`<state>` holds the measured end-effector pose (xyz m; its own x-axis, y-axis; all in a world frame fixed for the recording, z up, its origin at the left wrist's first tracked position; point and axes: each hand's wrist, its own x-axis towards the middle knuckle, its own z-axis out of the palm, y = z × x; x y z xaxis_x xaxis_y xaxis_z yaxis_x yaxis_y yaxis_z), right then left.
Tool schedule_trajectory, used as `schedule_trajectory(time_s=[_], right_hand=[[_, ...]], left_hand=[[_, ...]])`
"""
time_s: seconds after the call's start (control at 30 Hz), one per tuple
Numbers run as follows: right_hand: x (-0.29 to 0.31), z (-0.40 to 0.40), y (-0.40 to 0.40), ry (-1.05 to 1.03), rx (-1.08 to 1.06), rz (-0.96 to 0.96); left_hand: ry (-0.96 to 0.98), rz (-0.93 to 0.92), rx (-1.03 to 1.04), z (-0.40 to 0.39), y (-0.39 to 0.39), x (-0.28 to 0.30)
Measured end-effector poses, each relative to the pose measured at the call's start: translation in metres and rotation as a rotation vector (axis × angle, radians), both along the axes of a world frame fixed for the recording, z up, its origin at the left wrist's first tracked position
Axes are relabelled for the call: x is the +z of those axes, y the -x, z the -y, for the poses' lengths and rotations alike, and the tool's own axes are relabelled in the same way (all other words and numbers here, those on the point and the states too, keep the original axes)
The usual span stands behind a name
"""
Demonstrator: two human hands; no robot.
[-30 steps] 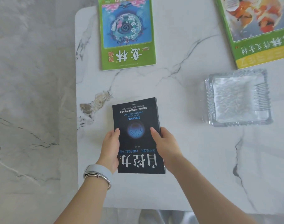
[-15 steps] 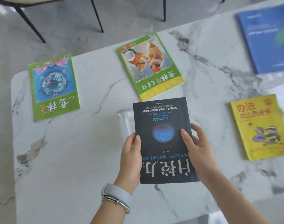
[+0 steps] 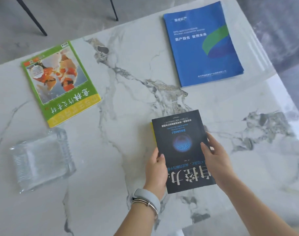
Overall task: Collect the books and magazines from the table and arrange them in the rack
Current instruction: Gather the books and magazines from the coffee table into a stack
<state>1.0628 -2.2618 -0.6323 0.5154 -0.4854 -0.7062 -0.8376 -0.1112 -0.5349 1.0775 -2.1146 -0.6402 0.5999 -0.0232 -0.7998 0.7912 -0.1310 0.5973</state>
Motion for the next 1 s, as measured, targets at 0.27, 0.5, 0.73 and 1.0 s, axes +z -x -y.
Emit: schedule_trajectory(time_s=[0.27,0.5,0.73,1.0], right_hand=[[-0.012,0.001,0.002,0.056,-0.010,-0.030],[-0.015,0.004,0.000,0.030,-0.071,-0.045],[-0.016,0.000,-0.008,-0.006,-0.149,-0.092],[-0.014,-0.060,0.002,-0.115,-0.067,-0.108]], left_hand=[[-0.201,0.028,-0.103,0.006,0.001,-0.013],[-0.146,-0.068,0.061,0.013,-0.006,-0.015],[-0.108,-0.102,0.117,0.011,-0.011,-0.012],[-0.236,0.003,0.187,-0.045,0.004,-0.011]])
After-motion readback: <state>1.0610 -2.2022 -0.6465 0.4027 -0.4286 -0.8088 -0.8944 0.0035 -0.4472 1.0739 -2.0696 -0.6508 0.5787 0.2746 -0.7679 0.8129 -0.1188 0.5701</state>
